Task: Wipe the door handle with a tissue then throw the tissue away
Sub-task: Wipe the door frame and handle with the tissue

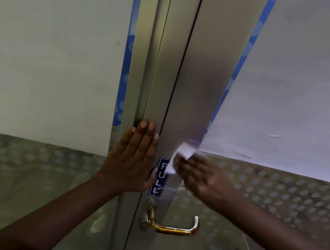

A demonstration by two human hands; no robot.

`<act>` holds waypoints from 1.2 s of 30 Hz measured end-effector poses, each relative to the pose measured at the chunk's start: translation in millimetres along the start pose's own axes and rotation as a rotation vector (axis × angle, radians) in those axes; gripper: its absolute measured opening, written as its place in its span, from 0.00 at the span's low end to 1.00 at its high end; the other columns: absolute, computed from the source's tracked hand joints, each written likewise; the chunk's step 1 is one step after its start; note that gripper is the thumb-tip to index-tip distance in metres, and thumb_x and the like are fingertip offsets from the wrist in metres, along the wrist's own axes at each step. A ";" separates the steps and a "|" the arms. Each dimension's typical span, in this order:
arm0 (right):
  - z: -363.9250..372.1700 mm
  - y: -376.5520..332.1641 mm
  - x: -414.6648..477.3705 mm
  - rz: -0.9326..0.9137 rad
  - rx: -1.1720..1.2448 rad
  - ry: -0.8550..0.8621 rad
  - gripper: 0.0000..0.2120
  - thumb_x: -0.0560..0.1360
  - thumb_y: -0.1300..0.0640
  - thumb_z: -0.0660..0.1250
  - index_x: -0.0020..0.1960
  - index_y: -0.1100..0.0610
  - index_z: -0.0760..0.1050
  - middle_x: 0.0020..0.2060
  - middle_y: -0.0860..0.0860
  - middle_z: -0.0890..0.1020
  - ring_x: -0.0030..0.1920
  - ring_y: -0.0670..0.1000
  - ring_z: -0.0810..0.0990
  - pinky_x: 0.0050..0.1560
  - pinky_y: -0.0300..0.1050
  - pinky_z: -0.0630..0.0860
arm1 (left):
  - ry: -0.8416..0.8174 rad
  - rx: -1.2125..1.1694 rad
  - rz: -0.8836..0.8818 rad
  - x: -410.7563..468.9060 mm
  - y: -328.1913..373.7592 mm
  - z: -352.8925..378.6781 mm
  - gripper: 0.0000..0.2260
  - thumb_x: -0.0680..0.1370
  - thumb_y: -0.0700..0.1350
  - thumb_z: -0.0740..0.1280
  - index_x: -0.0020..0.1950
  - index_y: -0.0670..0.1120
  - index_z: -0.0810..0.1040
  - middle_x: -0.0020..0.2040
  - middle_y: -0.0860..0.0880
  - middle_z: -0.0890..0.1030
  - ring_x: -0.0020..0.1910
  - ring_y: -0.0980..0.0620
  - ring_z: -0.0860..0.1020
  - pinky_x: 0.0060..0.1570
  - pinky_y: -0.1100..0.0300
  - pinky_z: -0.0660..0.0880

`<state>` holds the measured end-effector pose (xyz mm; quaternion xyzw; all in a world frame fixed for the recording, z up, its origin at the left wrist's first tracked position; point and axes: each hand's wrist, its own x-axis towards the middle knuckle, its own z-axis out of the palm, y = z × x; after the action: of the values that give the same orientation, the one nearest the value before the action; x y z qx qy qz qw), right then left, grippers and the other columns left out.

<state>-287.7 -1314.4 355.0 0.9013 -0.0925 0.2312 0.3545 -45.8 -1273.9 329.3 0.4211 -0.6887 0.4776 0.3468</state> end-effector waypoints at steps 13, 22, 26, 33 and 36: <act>9.5 -16.1 -21.8 -0.063 0.007 -0.099 0.16 0.77 0.63 0.65 0.64 0.65 0.74 0.61 0.59 0.80 0.61 0.54 0.79 0.70 0.51 0.66 | -0.012 -0.018 -0.008 -1.0 -1.0 -0.8 0.41 0.75 0.55 0.61 0.78 0.33 0.46 0.79 0.34 0.42 0.79 0.37 0.45 0.78 0.43 0.44; -14.9 -65.8 -3.3 0.605 0.391 -0.214 0.16 0.67 0.67 0.70 0.53 0.58 0.83 0.60 0.54 0.80 0.62 0.49 0.77 0.62 0.46 0.74 | -0.145 -0.026 0.061 -49.4 8.4 1.7 0.39 0.76 0.55 0.57 0.77 0.32 0.47 0.79 0.33 0.43 0.79 0.36 0.45 0.78 0.43 0.43; -22.9 -93.3 1.6 1.359 1.022 0.062 0.15 0.73 0.66 0.65 0.46 0.49 0.86 0.39 0.45 0.86 0.36 0.38 0.82 0.36 0.30 0.75 | -0.183 -0.012 0.107 -68.0 9.8 0.9 0.40 0.76 0.55 0.59 0.77 0.32 0.48 0.79 0.32 0.45 0.79 0.36 0.46 0.78 0.43 0.44; -10.4 -117.5 -0.6 1.752 1.100 0.205 0.11 0.72 0.60 0.67 0.34 0.51 0.83 0.24 0.50 0.81 0.26 0.45 0.75 0.24 0.38 0.70 | -0.153 -0.019 0.108 -67.7 9.4 1.9 0.40 0.76 0.55 0.58 0.77 0.32 0.48 0.79 0.33 0.45 0.79 0.36 0.46 0.78 0.43 0.44; -5.6 -116.2 4.1 1.594 0.854 0.112 0.10 0.74 0.61 0.66 0.43 0.50 0.85 0.31 0.49 0.85 0.32 0.43 0.80 0.33 0.45 0.77 | -0.143 -0.021 0.109 -69.3 10.1 3.7 0.39 0.76 0.55 0.58 0.77 0.32 0.49 0.79 0.33 0.45 0.79 0.36 0.47 0.78 0.43 0.45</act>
<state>-247.7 -1225.6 291.2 0.6123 -0.5781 0.4663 -0.2710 -27.2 -1258.2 263.5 0.4123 -0.7385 0.4571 0.2749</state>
